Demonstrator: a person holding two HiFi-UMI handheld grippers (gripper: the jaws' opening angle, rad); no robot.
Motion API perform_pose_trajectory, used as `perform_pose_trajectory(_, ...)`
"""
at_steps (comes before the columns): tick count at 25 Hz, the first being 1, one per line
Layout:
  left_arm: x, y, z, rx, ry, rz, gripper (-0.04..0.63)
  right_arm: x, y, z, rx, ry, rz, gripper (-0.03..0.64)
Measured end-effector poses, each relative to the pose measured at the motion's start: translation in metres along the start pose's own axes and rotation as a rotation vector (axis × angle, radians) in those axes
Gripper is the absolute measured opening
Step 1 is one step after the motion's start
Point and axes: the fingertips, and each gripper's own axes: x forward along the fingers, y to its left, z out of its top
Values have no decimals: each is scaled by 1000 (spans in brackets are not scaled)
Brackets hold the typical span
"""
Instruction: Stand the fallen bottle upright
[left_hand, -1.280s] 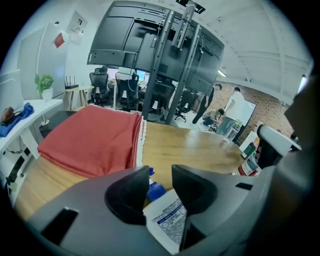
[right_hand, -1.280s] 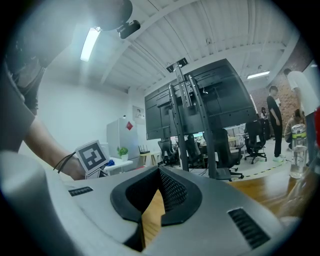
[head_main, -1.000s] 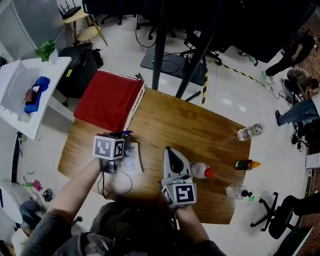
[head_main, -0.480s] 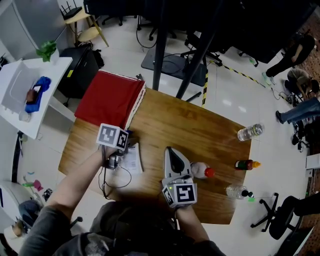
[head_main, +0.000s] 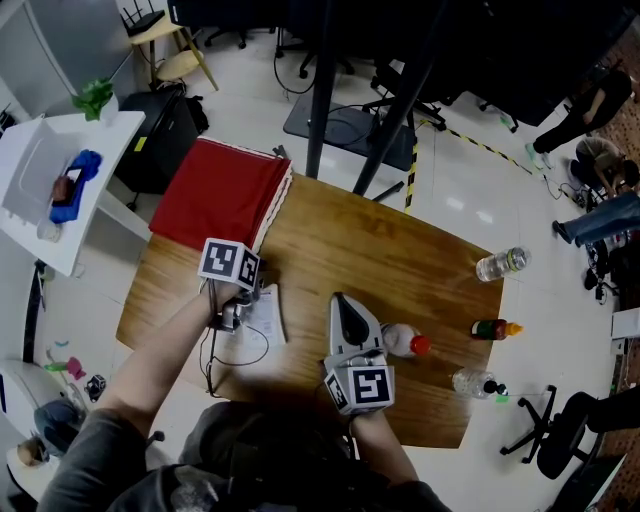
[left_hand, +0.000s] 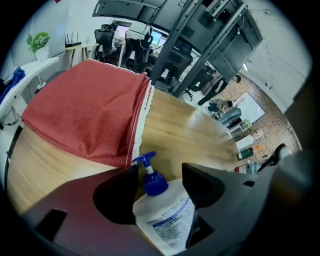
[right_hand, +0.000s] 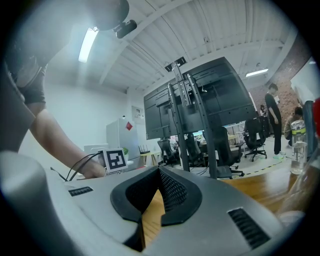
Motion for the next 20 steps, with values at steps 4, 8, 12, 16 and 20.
perform_pose_trajectory(4,6,0,-1,-22,21,-29,311,2,0,-3,13,1,-2,0)
perform_pose_trajectory(8,9,3,-1,-17,29,-16,311,4,-2,-4,15,5,-3,0)
perform_pose_trajectory(12,13,5,-2,-9,44,-7,311,6,-4,-5,13,8,-5,0)
perform_pose_trajectory(16,16,6,-2,-10,60,-16,311,8,-5,-7,28,6,-7,0)
perform_pose_trajectory(20,19,8,-2,-17,74,-13,311,9,-5,-10,37,11,-9,0)
